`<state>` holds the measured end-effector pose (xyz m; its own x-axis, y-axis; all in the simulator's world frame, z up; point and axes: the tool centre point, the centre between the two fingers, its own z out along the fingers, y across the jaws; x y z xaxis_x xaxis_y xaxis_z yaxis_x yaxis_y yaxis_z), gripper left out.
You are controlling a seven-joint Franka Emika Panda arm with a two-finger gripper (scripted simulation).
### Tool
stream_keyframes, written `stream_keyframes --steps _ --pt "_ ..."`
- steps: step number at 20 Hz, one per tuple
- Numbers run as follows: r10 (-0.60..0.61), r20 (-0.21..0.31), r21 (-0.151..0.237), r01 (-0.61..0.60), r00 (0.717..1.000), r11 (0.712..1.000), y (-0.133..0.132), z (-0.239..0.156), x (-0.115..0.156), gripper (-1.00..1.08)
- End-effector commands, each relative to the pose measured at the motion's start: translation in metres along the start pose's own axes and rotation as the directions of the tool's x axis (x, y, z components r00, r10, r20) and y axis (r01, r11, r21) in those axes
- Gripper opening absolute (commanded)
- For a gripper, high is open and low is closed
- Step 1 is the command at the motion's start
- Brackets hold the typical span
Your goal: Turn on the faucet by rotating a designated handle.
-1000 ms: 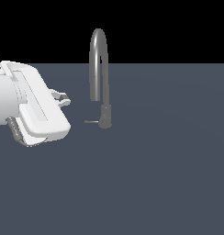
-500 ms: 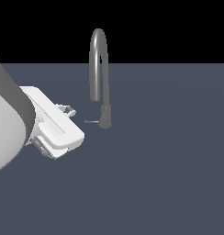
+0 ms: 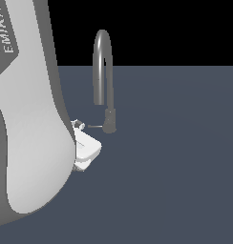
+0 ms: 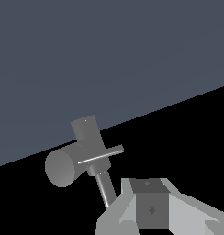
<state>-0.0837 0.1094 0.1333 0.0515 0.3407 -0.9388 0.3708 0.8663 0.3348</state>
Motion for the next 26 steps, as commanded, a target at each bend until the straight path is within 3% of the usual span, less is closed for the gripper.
stream_keyframes --steps 1,15,26 --pt "-0.038 0.003 -0.038 0.039 0.999 0.999 -0.005 0.004 0.007 -1.00" --pt "-0.238 0.045 -0.220 0.242 0.970 0.945 -0.032 0.031 0.036 -1.00" --pt "-0.322 0.076 -0.293 0.330 0.944 0.897 -0.043 0.047 0.046 -1.00"
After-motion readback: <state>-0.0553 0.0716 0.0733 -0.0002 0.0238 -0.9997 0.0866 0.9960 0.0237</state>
